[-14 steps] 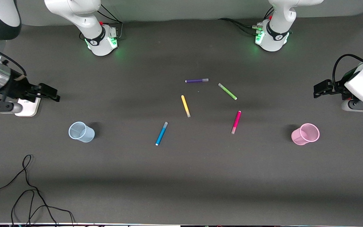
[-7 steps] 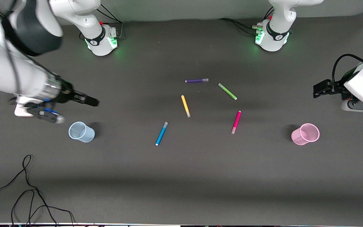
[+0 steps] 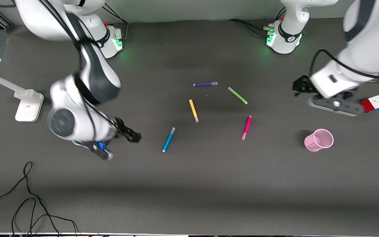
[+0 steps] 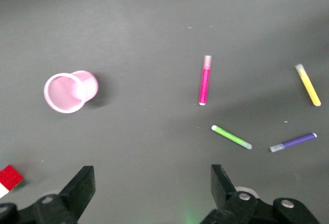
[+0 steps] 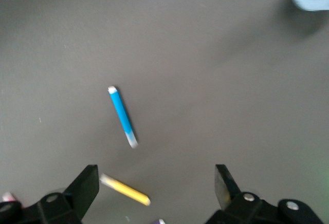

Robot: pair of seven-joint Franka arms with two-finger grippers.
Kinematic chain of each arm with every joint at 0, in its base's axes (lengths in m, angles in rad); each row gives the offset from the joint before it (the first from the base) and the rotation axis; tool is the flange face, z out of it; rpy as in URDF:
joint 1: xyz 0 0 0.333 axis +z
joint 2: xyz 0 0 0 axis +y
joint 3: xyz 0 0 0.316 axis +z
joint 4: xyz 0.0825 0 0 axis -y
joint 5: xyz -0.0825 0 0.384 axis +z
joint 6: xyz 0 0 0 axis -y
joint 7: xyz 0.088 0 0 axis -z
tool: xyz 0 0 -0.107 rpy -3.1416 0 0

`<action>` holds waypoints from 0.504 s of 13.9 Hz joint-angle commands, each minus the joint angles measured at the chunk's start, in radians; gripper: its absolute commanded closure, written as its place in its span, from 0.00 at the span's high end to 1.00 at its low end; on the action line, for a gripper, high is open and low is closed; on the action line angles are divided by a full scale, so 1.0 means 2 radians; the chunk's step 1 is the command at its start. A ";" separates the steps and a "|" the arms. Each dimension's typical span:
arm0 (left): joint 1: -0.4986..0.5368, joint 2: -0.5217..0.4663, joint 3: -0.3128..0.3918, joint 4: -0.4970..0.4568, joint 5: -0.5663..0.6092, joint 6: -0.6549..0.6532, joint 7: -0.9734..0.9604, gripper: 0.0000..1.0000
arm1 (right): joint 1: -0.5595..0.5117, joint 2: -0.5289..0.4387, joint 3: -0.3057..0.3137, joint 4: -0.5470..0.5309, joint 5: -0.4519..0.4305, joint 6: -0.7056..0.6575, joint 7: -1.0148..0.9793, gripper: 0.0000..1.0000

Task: Place pink and blue markers in matching cups
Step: 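Lower the right gripper to the blue marker while the left gripper reaches the pink marker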

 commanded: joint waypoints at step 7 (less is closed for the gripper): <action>-0.042 0.024 -0.030 -0.108 0.007 0.161 -0.043 1.00 | 0.078 0.121 -0.007 0.021 -0.011 0.112 0.101 1.00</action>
